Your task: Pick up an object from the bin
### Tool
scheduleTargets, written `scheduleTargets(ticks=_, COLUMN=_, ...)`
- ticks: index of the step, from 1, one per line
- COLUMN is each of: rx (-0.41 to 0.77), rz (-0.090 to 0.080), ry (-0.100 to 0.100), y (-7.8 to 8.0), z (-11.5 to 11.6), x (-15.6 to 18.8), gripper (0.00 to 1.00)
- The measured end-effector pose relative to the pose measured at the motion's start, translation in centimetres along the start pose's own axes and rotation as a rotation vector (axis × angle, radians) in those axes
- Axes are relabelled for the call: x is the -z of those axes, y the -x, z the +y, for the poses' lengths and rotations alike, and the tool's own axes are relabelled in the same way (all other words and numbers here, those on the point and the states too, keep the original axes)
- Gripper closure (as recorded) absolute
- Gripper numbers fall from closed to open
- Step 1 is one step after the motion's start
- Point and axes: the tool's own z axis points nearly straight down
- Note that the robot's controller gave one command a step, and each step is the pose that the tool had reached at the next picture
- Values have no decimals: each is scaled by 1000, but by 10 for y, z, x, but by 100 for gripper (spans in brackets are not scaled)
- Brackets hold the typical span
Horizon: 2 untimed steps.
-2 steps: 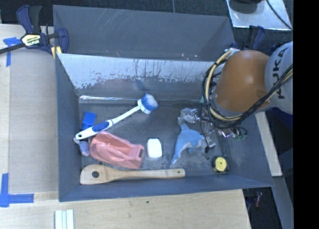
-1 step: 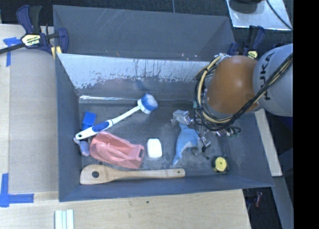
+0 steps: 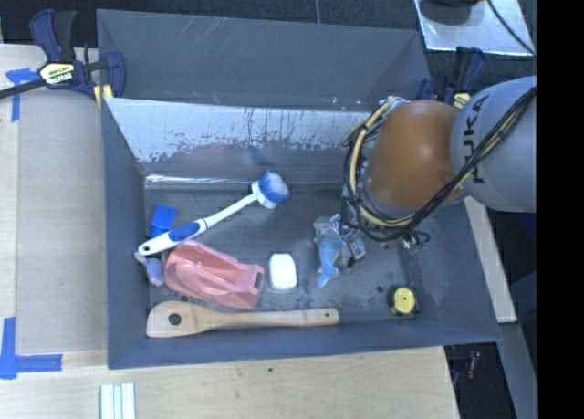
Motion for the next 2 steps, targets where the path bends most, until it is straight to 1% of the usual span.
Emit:
scheduleTargets(ticks=1, rx=0, rz=0, ry=0, y=0, z=0, x=0, gripper=100)
scheduleTargets(ticks=2, rx=0, rz=2, ry=2, y=-1, z=0, x=24, gripper=100)
